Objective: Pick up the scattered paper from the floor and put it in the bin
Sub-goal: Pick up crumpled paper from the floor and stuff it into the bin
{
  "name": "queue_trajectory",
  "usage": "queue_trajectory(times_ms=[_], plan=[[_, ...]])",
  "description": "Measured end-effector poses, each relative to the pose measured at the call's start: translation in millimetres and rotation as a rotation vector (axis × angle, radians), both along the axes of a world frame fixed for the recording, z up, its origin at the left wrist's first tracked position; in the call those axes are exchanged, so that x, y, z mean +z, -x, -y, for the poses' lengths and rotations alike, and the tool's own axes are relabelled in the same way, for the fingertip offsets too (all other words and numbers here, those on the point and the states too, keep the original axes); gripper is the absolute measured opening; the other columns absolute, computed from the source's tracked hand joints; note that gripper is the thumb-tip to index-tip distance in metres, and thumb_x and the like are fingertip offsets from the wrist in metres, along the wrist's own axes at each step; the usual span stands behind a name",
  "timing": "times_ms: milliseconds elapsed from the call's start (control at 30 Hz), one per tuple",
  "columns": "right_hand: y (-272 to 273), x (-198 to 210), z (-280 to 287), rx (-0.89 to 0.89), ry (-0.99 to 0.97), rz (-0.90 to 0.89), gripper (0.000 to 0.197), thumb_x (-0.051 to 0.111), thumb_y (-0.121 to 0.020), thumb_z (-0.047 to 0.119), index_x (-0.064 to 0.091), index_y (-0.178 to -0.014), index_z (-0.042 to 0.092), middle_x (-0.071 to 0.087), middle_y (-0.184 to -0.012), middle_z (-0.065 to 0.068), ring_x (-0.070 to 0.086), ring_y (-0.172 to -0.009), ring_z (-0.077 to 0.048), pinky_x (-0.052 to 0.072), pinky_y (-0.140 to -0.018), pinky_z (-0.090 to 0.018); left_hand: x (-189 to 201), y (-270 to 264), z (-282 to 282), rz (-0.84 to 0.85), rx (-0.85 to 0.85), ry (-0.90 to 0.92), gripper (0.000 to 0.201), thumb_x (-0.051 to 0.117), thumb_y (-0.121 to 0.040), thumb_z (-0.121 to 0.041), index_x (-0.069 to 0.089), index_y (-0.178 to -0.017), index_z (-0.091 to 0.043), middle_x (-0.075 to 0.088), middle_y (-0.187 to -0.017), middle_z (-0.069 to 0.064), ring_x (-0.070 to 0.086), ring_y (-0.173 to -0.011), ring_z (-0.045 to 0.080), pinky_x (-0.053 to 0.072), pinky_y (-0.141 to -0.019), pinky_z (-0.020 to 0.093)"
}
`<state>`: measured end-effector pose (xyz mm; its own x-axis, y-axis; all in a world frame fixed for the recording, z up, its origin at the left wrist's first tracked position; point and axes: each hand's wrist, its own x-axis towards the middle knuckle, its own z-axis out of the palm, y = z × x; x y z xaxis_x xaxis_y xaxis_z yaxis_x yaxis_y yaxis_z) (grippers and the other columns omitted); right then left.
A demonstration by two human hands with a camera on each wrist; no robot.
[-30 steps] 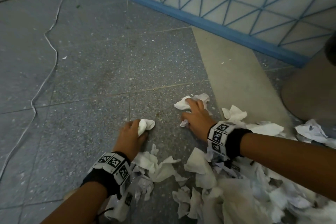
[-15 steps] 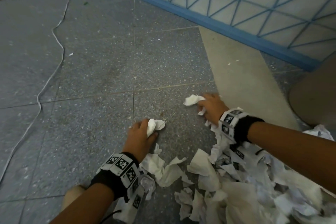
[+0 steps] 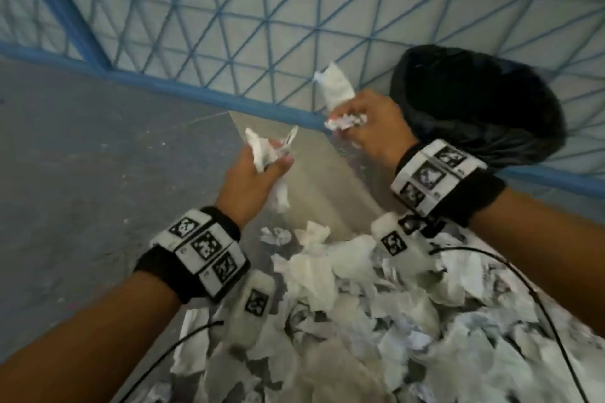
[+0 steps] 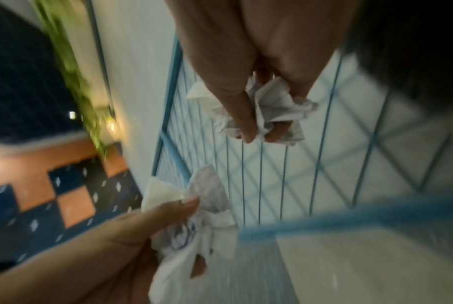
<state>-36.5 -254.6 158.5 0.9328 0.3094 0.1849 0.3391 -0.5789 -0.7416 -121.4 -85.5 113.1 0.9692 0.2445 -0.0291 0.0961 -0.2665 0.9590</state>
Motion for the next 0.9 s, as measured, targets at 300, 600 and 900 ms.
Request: queue_trajectory(times_ms=[300,600,900], plan=[[-69.1,50.8,125.1,-0.506,-0.122,0.018,0.023,0.063,-0.078,0.012,0.062,-0.101,0.013,0.058,-0.090,-0.002,0.055,-0.083,-0.008,0.041,-0.060,-0.016,91.1,-131.6,174.4,0.248,-0.146,-0.029,0.060,0.057,-0.088,-0.035,0.032,-0.129,0.001,0.048,-0.129,0.020,0.048,-0.122,0.036,0.040,-0.103,0.040],[-65.8,34.2,152.4,-0.550,-0.153,-0.149,0.072,0.060,-0.066,0.014,0.037,-0.134,0.013,0.048,-0.132,-0.018,0.053,-0.117,-0.031,0.048,-0.100,-0.042,85.8,-151.8,188.3,0.083,-0.432,-0.643,0.058,0.024,-0.097,-0.051,0.057,-0.125,-0.012,0.059,-0.130,0.012,0.054,-0.119,0.027,0.037,-0.097,0.028],[37.5,-46.9,52.4,0.204,0.256,0.131,0.027,0.043,-0.076,0.019,0.062,-0.090,0.005,0.057,-0.095,-0.018,0.047,-0.097,-0.028,0.028,-0.080,-0.023,-20.8,-63.8,47.4,-0.057,-0.500,-0.715,0.044,0.061,-0.085,-0.016,0.052,-0.128,-0.013,0.046,-0.140,0.015,0.039,-0.133,0.026,0.027,-0.108,0.028]])
